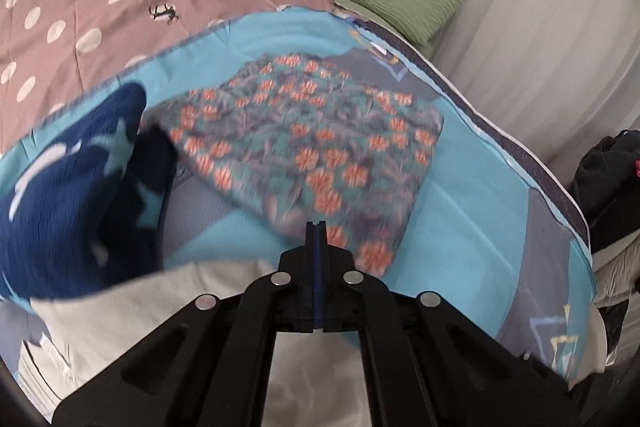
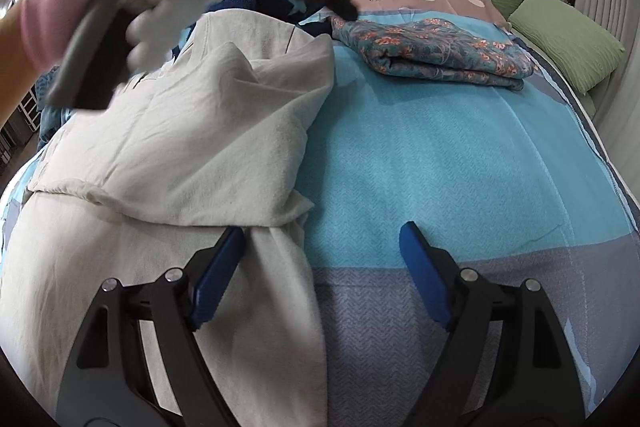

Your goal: Fold small clothes

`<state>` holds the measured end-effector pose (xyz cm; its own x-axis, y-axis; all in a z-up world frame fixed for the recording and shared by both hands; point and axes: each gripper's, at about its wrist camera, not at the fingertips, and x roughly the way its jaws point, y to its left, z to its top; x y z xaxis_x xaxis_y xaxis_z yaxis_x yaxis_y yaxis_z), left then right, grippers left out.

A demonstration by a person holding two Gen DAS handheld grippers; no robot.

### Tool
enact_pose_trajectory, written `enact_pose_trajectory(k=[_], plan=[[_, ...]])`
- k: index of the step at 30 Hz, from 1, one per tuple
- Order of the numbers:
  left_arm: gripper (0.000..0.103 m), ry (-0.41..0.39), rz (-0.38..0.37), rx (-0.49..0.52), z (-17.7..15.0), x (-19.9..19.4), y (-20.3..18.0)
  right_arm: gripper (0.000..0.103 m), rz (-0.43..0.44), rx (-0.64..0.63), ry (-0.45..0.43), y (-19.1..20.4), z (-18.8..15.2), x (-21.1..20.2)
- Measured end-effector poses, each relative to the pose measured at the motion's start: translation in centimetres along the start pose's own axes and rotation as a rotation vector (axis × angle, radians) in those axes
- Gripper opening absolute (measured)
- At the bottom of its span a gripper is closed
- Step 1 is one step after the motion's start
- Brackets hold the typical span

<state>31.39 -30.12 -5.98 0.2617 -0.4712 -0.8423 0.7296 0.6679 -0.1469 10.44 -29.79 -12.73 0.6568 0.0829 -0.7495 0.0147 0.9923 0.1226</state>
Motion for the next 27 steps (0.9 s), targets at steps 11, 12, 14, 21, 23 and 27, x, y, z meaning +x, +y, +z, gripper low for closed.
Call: enact_pose_trajectory(k=[11,12,14,21,23,27], plan=[[0.044,0.137,0.055,0.031,-3.5,0.0,2.5,0.083,-0.004,-0.006,0.006,0.0,0.2,0.3],[0.031,0.135,0.038,0.026,-3.7,0.5,2.6,0.083,-0.005,-0.006,0.006,-0.1,0.2,0.3],[0.001,0.108,-0.015,0.023,-3.3,1.2,2.6,0.083,-0.005,-0.006,0.006,-0.1,0.2,0.3],[0.0,-0.039,0.061,0.05,0.9,0.8,0.9,0.083,0.004,0.001,0.004,-0.2,0.2,0.3],[0.0,-0.06,0.071,0.047,0.8,0.2,0.9,0.083,0.007,0.003,0.003,-0.2,0.2,0.2],[0.018,-0.094,0.115,0.032,-1.1,-3.0,1.8,0.083,0.01,0.005,0.001,-0.2,0.2,0.2]])
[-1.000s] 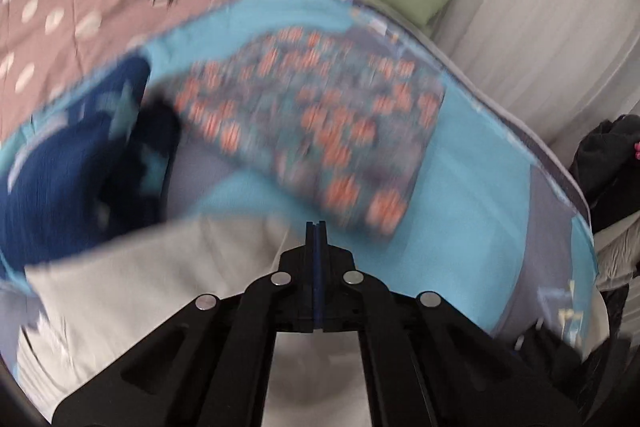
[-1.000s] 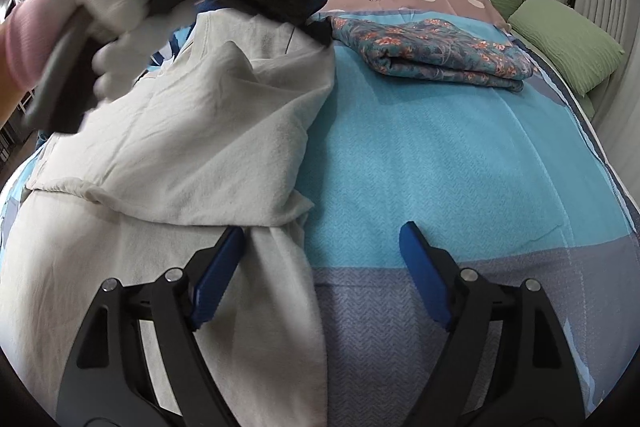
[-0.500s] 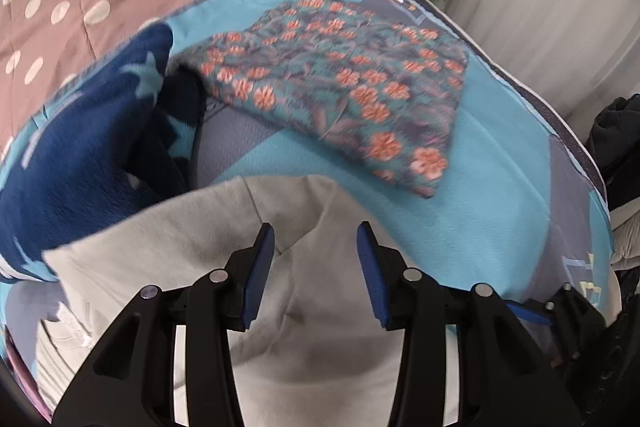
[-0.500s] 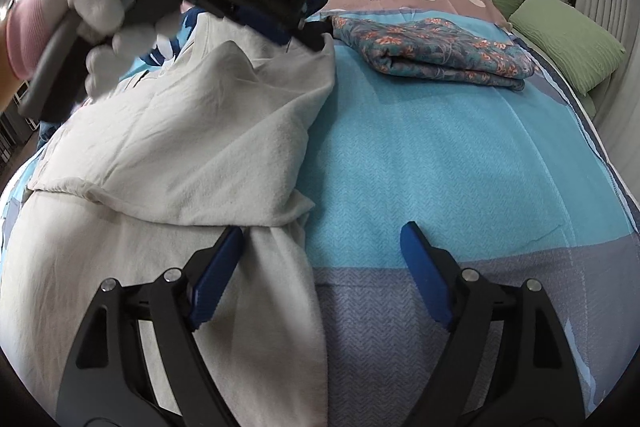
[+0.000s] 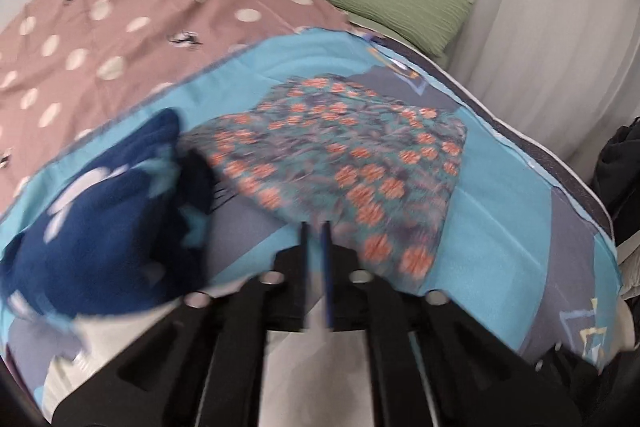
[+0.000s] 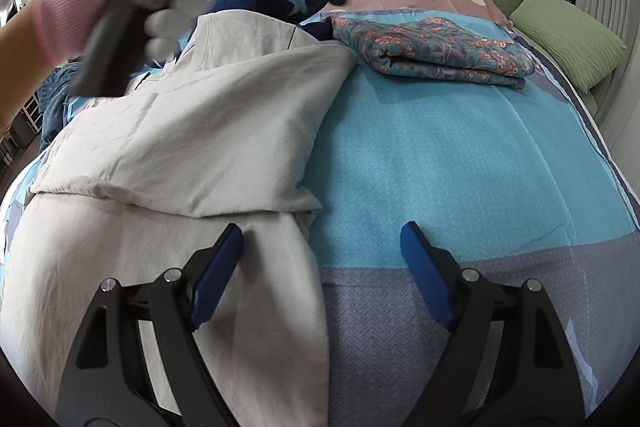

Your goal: Fold small clothes

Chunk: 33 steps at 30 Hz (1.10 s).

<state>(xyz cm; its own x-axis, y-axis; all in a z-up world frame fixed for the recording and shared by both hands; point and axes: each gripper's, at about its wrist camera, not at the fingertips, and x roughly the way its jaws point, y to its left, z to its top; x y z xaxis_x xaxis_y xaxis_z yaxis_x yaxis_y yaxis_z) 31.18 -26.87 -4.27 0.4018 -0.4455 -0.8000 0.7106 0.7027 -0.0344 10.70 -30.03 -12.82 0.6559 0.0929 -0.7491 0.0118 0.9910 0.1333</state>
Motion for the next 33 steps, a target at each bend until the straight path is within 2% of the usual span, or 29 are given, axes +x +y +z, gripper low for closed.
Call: enact_pose_trajectory(k=[4,8,12,14,16,18,19,20,21,22,24,27,28,30,33], plan=[[0.032,-0.058,0.014,-0.022,-5.5,-5.8,2.2,0.082,0.03,0.027,-0.013,-0.6,0.0,-0.2],[0.036,-0.111,0.085,-0.112,-14.3,-12.0,5.3,0.078,0.045,0.057,-0.03,-1.0,-0.1,-0.6],[0.036,-0.074,0.221,-0.226,-23.4,-15.7,8.2,0.076,0.027,0.039,-0.062,-0.4,0.1,-2.6],[0.036,-0.018,0.276,-0.302,-26.4,-16.1,10.0,0.068,0.075,0.007,-0.111,1.1,1.2,-4.1],[0.036,0.018,0.335,-0.351,-28.1,-15.8,11.4,0.034,0.135,-0.02,-0.112,3.0,2.4,-4.3],[0.036,0.028,0.357,-0.353,-28.8,-14.8,11.9,0.019,0.185,-0.036,-0.059,5.0,3.5,-3.2],[0.037,0.007,0.364,-0.35,-29.0,-14.7,11.9,0.018,0.18,-0.048,-0.027,5.6,3.9,-2.2],[0.039,-0.004,0.38,-0.344,-29.1,-14.7,11.7,0.018,0.106,-0.066,0.024,6.1,3.9,-0.3],[0.043,-0.011,0.394,-0.333,-29.2,-14.9,11.5,0.016,-0.013,-0.087,0.07,5.8,3.5,1.6],[0.045,-0.015,0.408,-0.328,-29.5,-15.1,11.4,0.014,-0.072,-0.101,0.09,5.5,2.8,2.8],[0.046,-0.022,0.414,-0.341,-30.6,-16.2,11.4,0.014,-0.004,-0.065,0.052,4.0,2.1,2.2],[0.046,-0.04,0.461,-0.381,-33.1,-18.3,12.5,0.014,0.0,-0.047,0.07,3.3,1.8,1.1],[0.045,-0.056,0.447,-0.424,-33.8,-19.1,13.2,0.015,-0.007,-0.053,0.069,3.4,1.7,0.8],[0.045,-0.121,0.357,-0.533,-35.8,-21.2,13.9,0.018,-0.009,-0.055,0.082,3.5,0.9,0.0],[0.045,-0.135,0.315,-0.577,-38.3,-23.1,13.4,0.021,-0.007,-0.024,0.077,2.8,-0.4,-1.1]])
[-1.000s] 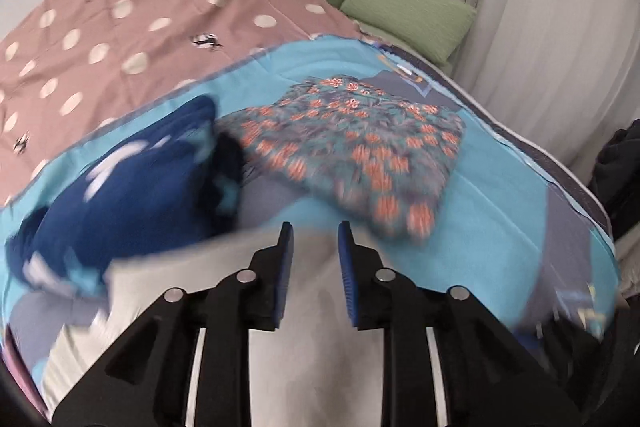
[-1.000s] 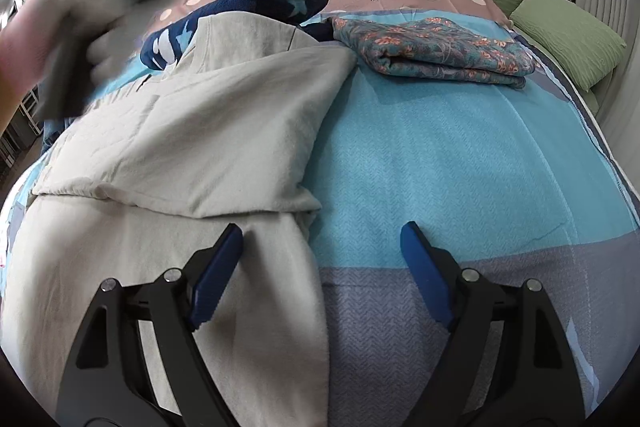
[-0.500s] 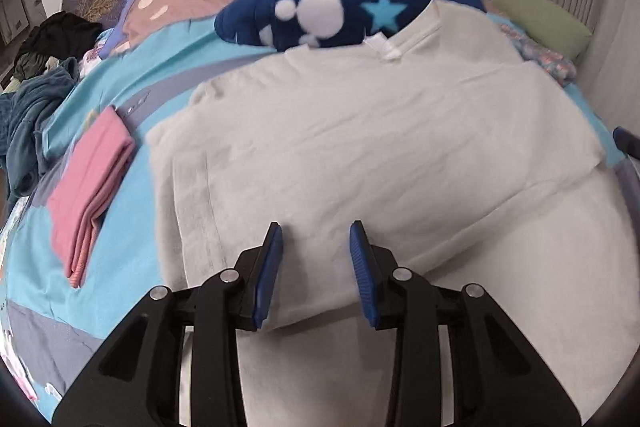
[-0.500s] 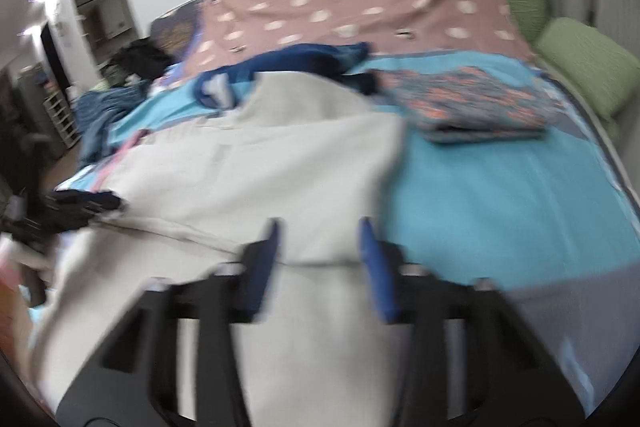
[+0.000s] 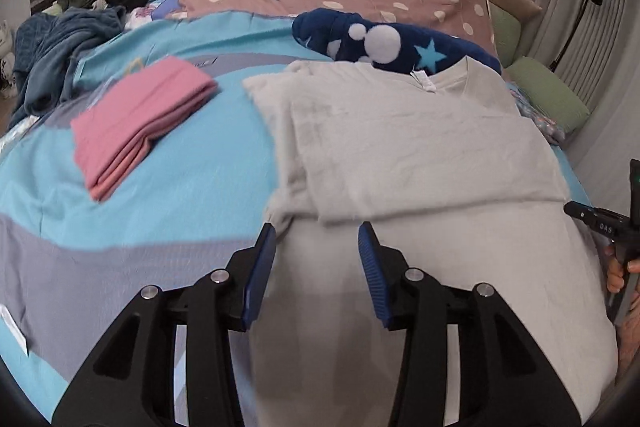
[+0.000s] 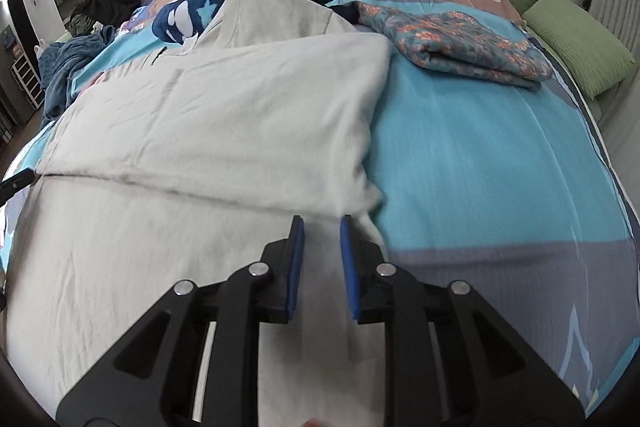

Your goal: Fold small clothes

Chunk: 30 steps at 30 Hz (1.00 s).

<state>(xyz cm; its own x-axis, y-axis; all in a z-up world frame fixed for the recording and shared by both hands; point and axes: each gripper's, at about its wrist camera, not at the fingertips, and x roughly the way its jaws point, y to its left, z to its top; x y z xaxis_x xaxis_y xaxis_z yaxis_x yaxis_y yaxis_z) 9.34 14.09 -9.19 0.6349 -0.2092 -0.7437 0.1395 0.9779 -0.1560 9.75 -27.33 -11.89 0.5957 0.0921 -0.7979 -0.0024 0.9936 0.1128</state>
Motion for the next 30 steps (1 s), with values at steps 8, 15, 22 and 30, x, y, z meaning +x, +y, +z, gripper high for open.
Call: enact_pose_trajectory(k=[8,15,22,30], plan=[[0.049,0.053,-0.106,-0.03,-4.9,-2.5,0.3,0.025,0.053,0.107,-0.008,-1.9,-3.3,-3.0],[0.051,0.058,-0.157,-0.051,-7.4,-4.5,0.6,0.029,0.103,0.114,-0.007,-2.2,-6.2,-5.0],[0.051,0.029,-0.203,-0.052,-10.0,-6.6,0.3,0.029,0.165,0.172,-0.01,-3.0,-9.0,-6.9],[0.051,0.023,-0.242,-0.044,-13.3,-9.3,0.3,0.031,0.231,0.198,-0.015,-3.5,-13.1,-9.8]])
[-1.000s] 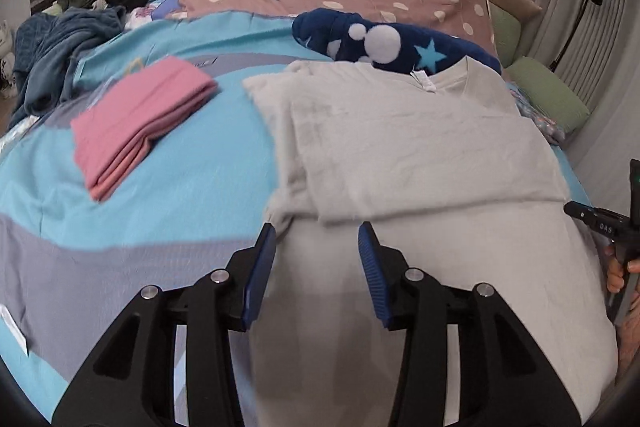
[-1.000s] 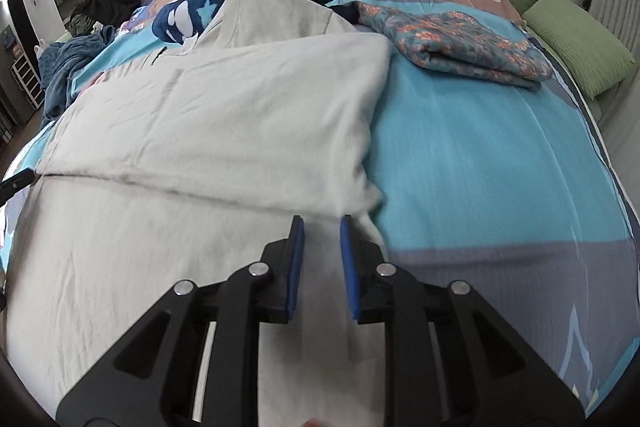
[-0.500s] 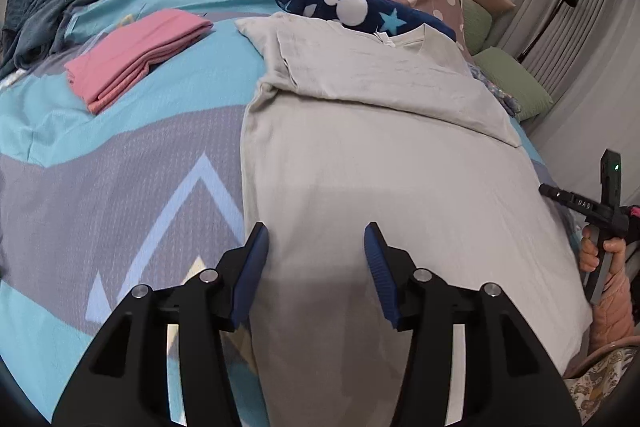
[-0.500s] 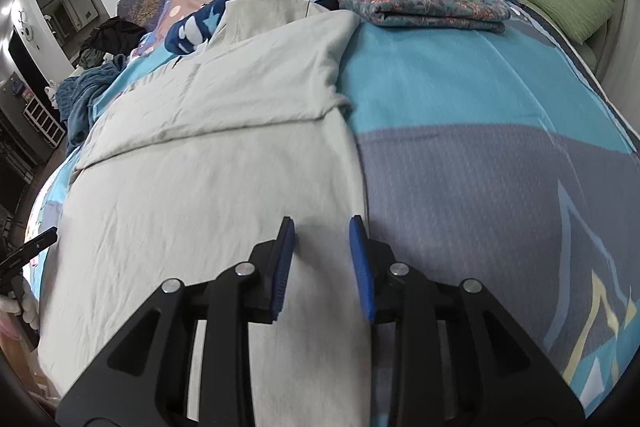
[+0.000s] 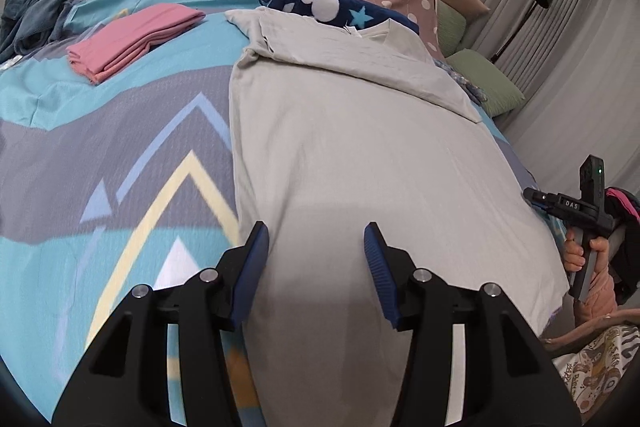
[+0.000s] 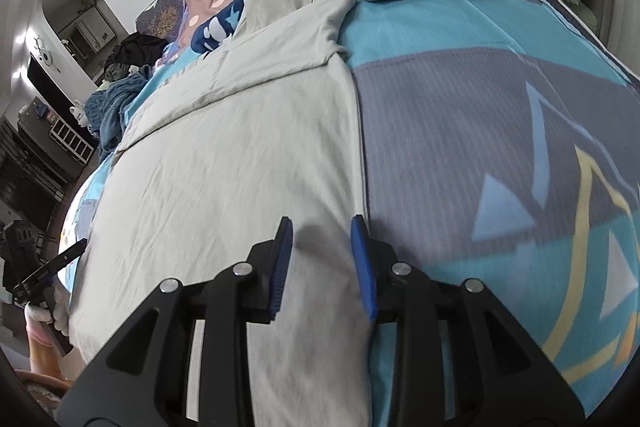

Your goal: Fold small clothes

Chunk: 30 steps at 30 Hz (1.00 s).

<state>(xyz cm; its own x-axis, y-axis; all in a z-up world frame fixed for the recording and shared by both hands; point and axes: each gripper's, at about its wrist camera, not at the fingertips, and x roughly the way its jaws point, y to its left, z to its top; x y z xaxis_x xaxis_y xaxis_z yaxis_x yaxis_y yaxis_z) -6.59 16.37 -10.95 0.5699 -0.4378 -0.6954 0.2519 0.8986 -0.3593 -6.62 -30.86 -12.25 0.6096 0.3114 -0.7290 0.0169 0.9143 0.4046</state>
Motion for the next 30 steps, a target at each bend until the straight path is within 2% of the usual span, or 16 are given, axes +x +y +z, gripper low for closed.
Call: enact_pose_trajectory(k=[6,7,8,14,17,20,24,26,30], plan=[[0.051,-0.007,-0.075,-0.029,-3.0,-2.2,0.1,0.031,0.045,0.038,-0.014,-0.7,-3.5,-3.0],[0.051,-0.007,-0.088,-0.032,-3.4,-2.6,0.1,0.038,0.026,0.041,-0.015,-0.8,-4.1,-3.7],[0.051,-0.008,-0.096,-0.035,-3.9,-2.9,0.1,0.041,0.029,0.047,-0.005,-1.0,-4.4,-3.9],[0.051,0.002,-0.172,-0.044,-6.9,-5.0,-0.1,0.044,0.071,0.051,0.024,-1.4,-8.0,-7.1],[0.051,-0.005,-0.21,-0.085,-8.1,-6.0,0.3,0.046,0.12,0.059,0.041,-1.7,-9.7,-8.7],[0.051,-0.012,-0.25,-0.117,-8.5,-6.2,1.0,0.05,0.174,0.076,0.045,-2.3,-10.2,-9.0],[0.051,-0.013,-0.255,-0.098,-7.9,-5.4,0.7,0.052,0.24,0.126,0.044,-2.8,-9.8,-8.1],[0.051,-0.014,-0.266,-0.091,-7.9,-5.1,0.7,0.052,0.252,0.12,0.042,-2.7,-9.4,-7.7],[0.051,-0.002,-0.281,-0.142,-7.8,-5.4,1.4,0.052,0.257,0.118,0.049,-2.5,-9.2,-7.7]])
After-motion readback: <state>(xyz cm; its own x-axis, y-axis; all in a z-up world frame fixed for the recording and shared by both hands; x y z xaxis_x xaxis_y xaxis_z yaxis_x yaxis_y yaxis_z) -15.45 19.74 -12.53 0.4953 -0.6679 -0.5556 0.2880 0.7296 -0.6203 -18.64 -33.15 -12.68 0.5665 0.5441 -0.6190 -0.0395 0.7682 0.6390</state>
